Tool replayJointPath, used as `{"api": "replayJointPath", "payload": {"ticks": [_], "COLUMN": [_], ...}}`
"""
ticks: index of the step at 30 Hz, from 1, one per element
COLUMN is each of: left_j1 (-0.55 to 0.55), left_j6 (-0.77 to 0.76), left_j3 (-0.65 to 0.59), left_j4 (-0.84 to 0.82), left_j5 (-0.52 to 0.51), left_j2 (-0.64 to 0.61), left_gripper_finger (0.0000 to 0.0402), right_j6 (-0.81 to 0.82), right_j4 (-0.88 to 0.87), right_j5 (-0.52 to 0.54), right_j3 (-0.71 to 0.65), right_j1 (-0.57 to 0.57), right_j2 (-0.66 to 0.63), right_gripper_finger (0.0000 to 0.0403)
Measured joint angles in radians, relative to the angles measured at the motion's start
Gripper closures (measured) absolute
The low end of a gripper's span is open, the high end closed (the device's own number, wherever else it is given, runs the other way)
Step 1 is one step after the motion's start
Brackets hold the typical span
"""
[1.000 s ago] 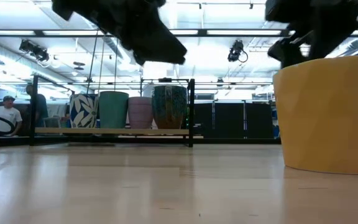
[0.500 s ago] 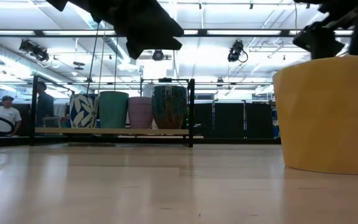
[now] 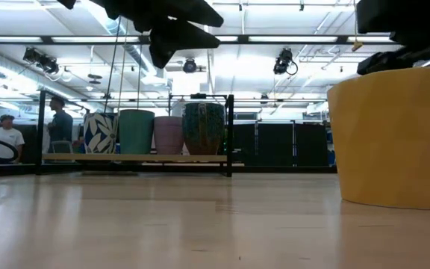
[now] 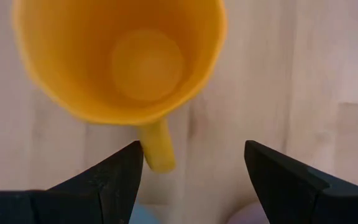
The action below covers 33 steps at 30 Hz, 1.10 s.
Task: Place coffee mugs
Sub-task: Put the yellow mug on the shelf
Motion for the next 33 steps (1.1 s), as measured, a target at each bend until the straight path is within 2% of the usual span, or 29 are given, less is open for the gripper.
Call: {"api": "replayJointPath", "payload": {"ticks": [6,15,19,23,29,33], "left_j1": [-0.007,-0.003,-0.003,-0.003,0.017,0.036], "left_j6": [0.016,0.030,0.030,0.055,0.081,0.097], "left_j3": [0.000,0.000,0.000,0.000,0.000,0.000], "left_j4": [-0.002,0.006,0.022,0.058,0.171,0.243], "left_j5": [0.004,-0.013,-0.016,-0.077,-0.099,-0.076], "left_j2": [0.000,0.013,0.052,0.098,0.193,0.252], "left_gripper_finger": [0.0242,0.0242,0.0242,0.0242,0.0242,0.0242], "right_j6": [-0.050,-0.225,-0.308,-0.393,-0.434,-0.410], "right_j4": [0.001,0.056,0.114,0.151,0.079,0.011], "right_j5": [0.106,0.167,0.173,0.167,0.160,0.107], "right_j3": [0.000,0.000,0.000,0.000,0.005,-0.002], "right_j1": [-0.035,-0.138,-0.180,-0.213,-0.238,-0.241], "right_j2": [0.009,0.009,0.009,0.009,-0.037,-0.072], "right_gripper_finger": [0.0117,0.0117,0.0117,0.0117,0.0117,0.0117]}}
